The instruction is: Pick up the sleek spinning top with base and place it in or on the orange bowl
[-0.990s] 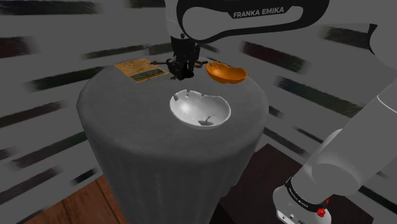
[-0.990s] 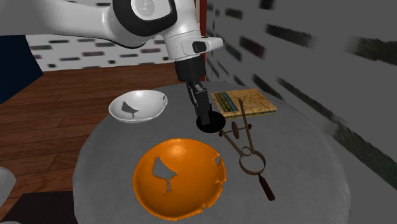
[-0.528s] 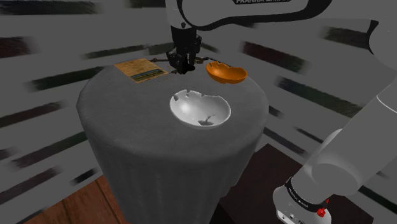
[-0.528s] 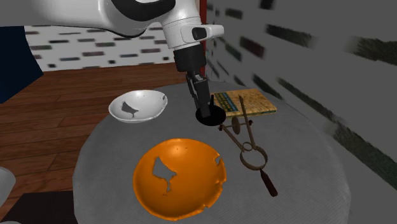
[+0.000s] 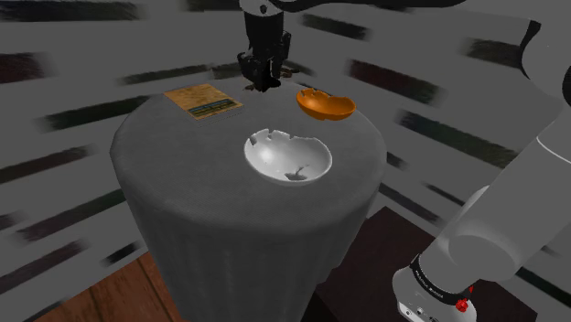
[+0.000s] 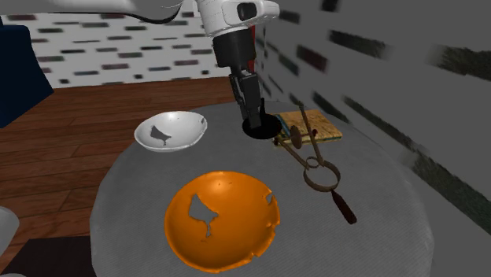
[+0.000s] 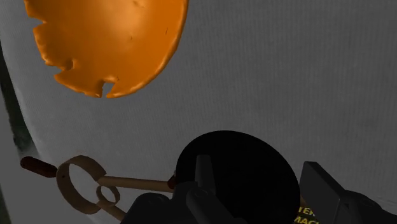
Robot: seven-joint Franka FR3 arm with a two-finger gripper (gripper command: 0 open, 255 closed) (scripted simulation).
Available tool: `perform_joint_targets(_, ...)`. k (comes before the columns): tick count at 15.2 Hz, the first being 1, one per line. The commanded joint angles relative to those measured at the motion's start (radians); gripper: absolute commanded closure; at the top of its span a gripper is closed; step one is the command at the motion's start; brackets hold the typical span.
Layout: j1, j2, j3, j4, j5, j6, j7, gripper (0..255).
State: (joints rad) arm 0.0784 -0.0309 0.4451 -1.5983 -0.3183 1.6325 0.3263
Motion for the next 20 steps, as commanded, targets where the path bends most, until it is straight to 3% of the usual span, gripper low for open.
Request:
perform_joint_targets(1, 0.000, 0.007, 0.001, 0.038, -0.002, -0.031, -0.009, 255)
perform_joint_targets(10, 0.012, 0.057, 0.013, 0.205, -0.027, -0.153, -0.028, 255)
perform_joint_targets(14, -0.041, -0.107, -0.050, 0.019, 0.048, -0.084, -0.122, 255)
perform_joint_targets(20, -0.075, -0.306, -0.162, -0.192, 0.106, -0.023, -0.263, 255)
